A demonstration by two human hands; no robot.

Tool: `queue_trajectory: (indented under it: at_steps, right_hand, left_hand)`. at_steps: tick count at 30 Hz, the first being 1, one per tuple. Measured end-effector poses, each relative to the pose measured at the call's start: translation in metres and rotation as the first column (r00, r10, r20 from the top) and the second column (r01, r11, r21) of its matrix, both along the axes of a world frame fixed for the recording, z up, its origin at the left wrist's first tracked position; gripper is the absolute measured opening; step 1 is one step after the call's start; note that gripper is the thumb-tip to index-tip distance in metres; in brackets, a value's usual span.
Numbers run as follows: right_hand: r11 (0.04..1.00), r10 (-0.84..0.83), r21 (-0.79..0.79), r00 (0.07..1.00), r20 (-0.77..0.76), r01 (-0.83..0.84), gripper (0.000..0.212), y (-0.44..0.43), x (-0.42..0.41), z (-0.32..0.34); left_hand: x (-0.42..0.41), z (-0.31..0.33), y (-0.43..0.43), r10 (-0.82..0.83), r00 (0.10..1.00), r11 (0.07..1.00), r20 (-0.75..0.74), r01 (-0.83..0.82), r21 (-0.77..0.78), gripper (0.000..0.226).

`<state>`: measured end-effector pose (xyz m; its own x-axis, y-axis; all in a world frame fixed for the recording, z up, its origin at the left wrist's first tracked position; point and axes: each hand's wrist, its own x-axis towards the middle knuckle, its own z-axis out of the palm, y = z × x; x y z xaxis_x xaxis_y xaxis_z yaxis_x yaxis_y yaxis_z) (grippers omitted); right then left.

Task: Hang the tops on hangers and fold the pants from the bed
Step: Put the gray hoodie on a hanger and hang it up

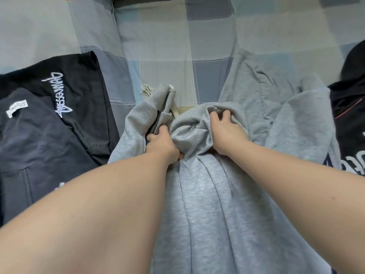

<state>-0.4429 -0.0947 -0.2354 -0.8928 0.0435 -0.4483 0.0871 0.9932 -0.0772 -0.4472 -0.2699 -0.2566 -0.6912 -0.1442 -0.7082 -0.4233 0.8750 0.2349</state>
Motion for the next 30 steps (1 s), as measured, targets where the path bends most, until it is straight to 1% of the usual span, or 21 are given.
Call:
queue_trajectory:
  at_steps: [2, 4, 5, 6, 7, 8, 9, 10, 11, 12, 13, 14, 16, 18, 19, 21, 23, 24, 26, 28, 30]
  right_hand:
    - [0.999, 0.008, 0.039, 1.000, 0.003, -0.008, 0.068, -0.001, 0.004, -0.003]
    - [0.999, 0.000, 0.045, 1.000, -0.018, 0.001, 0.069, -0.002, 0.009, -0.004]
    - [0.999, -0.017, 0.031, 0.999, -0.041, 0.019, 0.069, -0.003, 0.014, -0.003]
    - [0.999, -0.040, 0.008, 0.996, -0.074, 0.041, 0.066, -0.002, 0.020, -0.002]
    - [0.996, -0.080, -0.036, 0.990, -0.115, 0.076, 0.062, 0.000, 0.030, 0.000]
    - [0.984, -0.149, -0.121, 0.978, -0.149, 0.131, 0.053, 0.003, 0.042, 0.002]
    - [0.954, -0.232, -0.226, 0.961, -0.151, 0.195, 0.043, 0.007, 0.057, 0.004]
    - [0.914, -0.298, -0.329, 0.944, -0.142, 0.239, 0.035, 0.011, 0.074, 0.006]
    - [0.879, -0.328, -0.407, 0.934, -0.141, 0.248, 0.028, 0.016, 0.093, 0.008]
    - [0.857, -0.339, -0.462, 0.926, -0.168, 0.230, 0.021, 0.022, 0.111, 0.010]
    - [0.834, -0.361, -0.507, 0.910, -0.203, 0.218, 0.011, 0.030, 0.129, 0.014]
    - [0.814, -0.387, -0.542, 0.891, -0.235, 0.211, 0.005, 0.038, 0.146, 0.018]
    - [0.802, -0.437, -0.551, 0.856, -0.276, 0.232, 0.025, 0.054, 0.181, 0.027]
    - [0.805, -0.457, -0.518, 0.860, -0.229, 0.289, 0.034, 0.069, 0.219, 0.035]
    - [0.806, -0.453, -0.500, 0.873, -0.179, 0.315, 0.036, 0.075, 0.239, 0.039]
    - [0.801, -0.445, -0.482, 0.891, -0.086, 0.354, 0.039, 0.083, 0.276, 0.048]
    - [0.772, -0.461, -0.504, 0.887, -0.022, 0.388, 0.043, 0.087, 0.303, 0.064]
    - [0.740, -0.475, -0.531, 0.880, 0.021, 0.413, 0.043, 0.089, 0.314, 0.074]
    - [0.644, -0.505, -0.613, 0.856, 0.108, 0.457, 0.041, 0.092, 0.333, 0.096]
    - [0.512, -0.538, -0.695, 0.819, 0.198, 0.504, 0.032, 0.094, 0.354, 0.124]
    - [0.332, -0.561, -0.748, 0.758, 0.333, 0.575, 0.024, 0.093, 0.380, 0.156]
  left_hand:
    - [0.000, 0.000, 0.001, -0.005, 1.000, 1.000, -0.008, 0.005, -0.006, 0.094]
    - [0.000, -0.001, 0.000, 0.003, 1.000, 1.000, -0.031, -0.003, 0.002, 0.094]
    - [0.003, 0.000, -0.001, 0.012, 0.999, 1.000, -0.049, -0.012, 0.009, 0.091]
    - [0.008, 0.000, 0.000, 0.016, 0.996, 1.000, -0.089, -0.015, 0.010, 0.084]
    - [0.016, -0.001, 0.002, 0.007, 0.987, 1.000, -0.157, -0.007, 0.002, 0.070]
    - [0.028, -0.002, 0.004, -0.012, 0.968, 1.000, -0.250, 0.009, -0.013, 0.054]
    - [0.043, -0.002, 0.005, -0.037, 0.936, 0.999, -0.351, 0.028, -0.030, 0.041]
    - [0.057, -0.002, 0.007, -0.061, 0.895, 0.998, -0.442, 0.048, -0.041, 0.033]
    - [0.071, -0.001, 0.006, -0.073, 0.858, 0.997, -0.509, 0.063, -0.036, 0.030]
    - [0.083, 0.003, 0.006, -0.067, 0.834, 0.997, -0.548, 0.072, -0.012, 0.027]
    - [0.093, 0.007, 0.005, -0.049, 0.823, 0.997, -0.565, 0.076, 0.025, 0.022]
    - [0.103, 0.014, 0.003, -0.034, 0.820, 0.995, -0.571, 0.083, 0.061, 0.017]
    - [0.128, 0.029, 0.000, -0.035, 0.829, 0.986, -0.559, 0.120, 0.115, 0.007]
    - [0.164, 0.045, 0.002, -0.062, 0.838, 0.980, -0.542, 0.155, 0.128, 0.010]
    - [0.185, 0.053, 0.006, -0.083, 0.832, 0.981, -0.548, 0.164, 0.101, 0.010]
    - [0.231, 0.069, 0.018, -0.158, 0.784, 0.983, -0.600, 0.184, -0.018, 0.005]
    - [0.281, 0.090, 0.035, -0.245, 0.739, 0.968, -0.627, 0.223, -0.116, 0.011]
    - [0.307, 0.101, 0.044, -0.275, 0.731, 0.960, -0.625, 0.248, -0.132, 0.015]
    - [0.360, 0.123, 0.060, -0.294, 0.735, 0.951, -0.610, 0.287, -0.114, 0.020]
    - [0.413, 0.147, 0.072, -0.309, 0.726, 0.940, -0.615, 0.331, -0.082, 0.023]
    - [0.464, 0.177, 0.080, -0.337, 0.692, 0.918, -0.638, 0.393, -0.058, 0.023]
